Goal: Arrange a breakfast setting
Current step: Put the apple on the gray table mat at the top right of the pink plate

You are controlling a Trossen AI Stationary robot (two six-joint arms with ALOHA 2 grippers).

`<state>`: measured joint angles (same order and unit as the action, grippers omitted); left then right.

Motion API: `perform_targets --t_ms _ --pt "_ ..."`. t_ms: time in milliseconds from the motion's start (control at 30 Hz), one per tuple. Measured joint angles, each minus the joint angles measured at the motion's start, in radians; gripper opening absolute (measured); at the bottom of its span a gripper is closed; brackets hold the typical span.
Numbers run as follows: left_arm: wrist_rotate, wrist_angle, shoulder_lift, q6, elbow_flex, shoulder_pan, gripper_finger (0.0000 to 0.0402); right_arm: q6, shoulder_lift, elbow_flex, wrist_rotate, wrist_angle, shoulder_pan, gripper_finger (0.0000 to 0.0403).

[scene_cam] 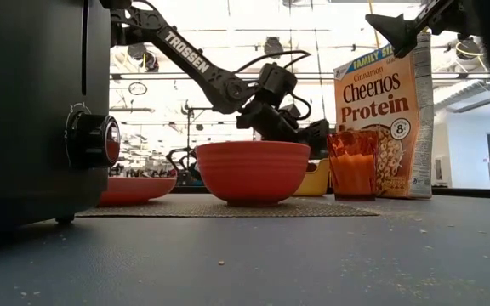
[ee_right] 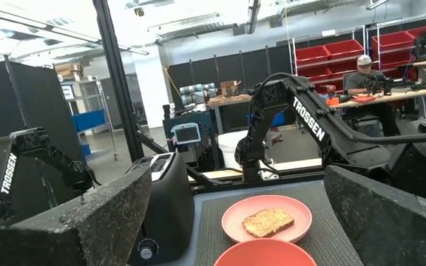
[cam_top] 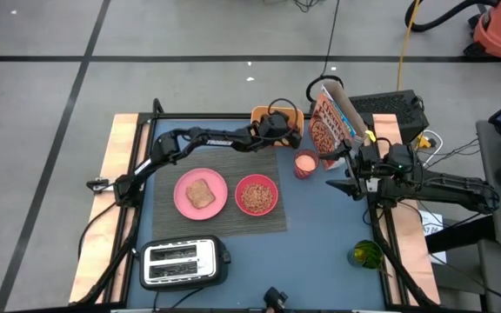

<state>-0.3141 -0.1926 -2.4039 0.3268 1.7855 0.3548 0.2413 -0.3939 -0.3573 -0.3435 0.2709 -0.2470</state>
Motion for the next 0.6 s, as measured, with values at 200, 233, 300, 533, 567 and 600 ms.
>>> perform_targets --t_ms 200,233,300,533,567,600 --pt "0.027 0.036 0.0 -0.101 0.0 0.006 0.0323 0.0 0.0 0.0 0.0 0.0 0.0 0.0393" --pt "0.04 0.042 0.0 -0.122 0.0 0.006 0.0323 0.0 0.0 0.0 0.0 0.0 0.0 0.0393" --pt "0.059 0.052 0.0 -0.166 0.0 0.005 0.0323 0.0 0.0 0.0 0.0 0.0 0.0 0.0393" --pt "0.079 0.07 0.0 -0.24 0.0 0.005 0.0323 -0.045 0.0 0.0 0.0 0.0 0.0 0.0393" --pt "0.079 0.071 0.0 -0.24 0.0 0.005 0.0323 -0.052 0.0 0.0 0.0 0.0 0.0 0.0393" --pt "0.079 0.071 0.0 -0.241 0.0 0.005 0.0322 -0.056 0.0 0.0 0.0 0.0 0.0 0.0393"
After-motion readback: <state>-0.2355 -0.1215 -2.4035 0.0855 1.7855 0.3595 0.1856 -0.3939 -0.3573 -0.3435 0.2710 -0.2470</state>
